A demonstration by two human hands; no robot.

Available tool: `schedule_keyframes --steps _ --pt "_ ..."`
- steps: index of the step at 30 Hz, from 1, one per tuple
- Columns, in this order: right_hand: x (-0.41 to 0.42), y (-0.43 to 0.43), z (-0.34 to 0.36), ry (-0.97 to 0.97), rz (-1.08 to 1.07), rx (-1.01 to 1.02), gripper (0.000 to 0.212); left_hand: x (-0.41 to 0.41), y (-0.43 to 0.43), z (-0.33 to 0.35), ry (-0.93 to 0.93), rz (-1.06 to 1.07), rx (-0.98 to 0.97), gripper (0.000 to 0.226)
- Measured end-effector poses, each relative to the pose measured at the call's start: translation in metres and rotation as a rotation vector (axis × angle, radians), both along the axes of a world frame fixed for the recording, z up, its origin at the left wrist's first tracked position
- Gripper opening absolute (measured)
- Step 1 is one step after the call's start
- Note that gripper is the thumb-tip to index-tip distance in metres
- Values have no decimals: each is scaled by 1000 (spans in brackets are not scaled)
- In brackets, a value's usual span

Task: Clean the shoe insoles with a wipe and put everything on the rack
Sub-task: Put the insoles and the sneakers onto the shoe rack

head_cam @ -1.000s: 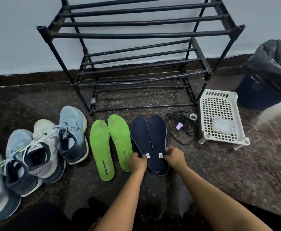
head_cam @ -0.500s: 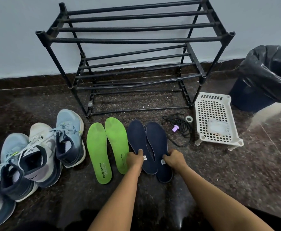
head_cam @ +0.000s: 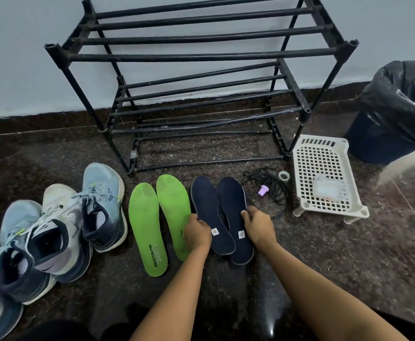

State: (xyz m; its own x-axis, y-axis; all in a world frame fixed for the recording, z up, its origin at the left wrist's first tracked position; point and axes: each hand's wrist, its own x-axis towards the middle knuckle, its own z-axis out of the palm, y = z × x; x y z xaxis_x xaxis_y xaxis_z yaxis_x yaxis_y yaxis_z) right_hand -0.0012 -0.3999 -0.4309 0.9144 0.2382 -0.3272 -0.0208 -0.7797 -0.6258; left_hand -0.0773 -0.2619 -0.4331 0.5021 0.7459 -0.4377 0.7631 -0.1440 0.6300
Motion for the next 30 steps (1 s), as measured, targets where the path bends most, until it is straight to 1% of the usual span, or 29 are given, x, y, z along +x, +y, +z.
schedule_keyframes --steps 6,10,14,18,20,24,30 --pt "14 -7 33 -112 -36 121 23 1 5 30 -140 1 105 21" --pt "25 -9 63 -177 -75 229 22 9 9 57 -257 23 145 18" --pt "44 -7 94 -253 -113 316 22 29 14 88 -377 31 176 15" --pt "76 0 121 -295 -133 367 24 60 25 117 -453 -27 210 18" --pt "94 4 134 -326 -143 381 23 79 30 130 -469 -48 216 20" --pt "135 11 154 -352 -152 370 21 121 39 150 -484 -48 155 20" --pt "197 23 170 -348 -136 344 31 189 63 164 -440 -121 154 14"
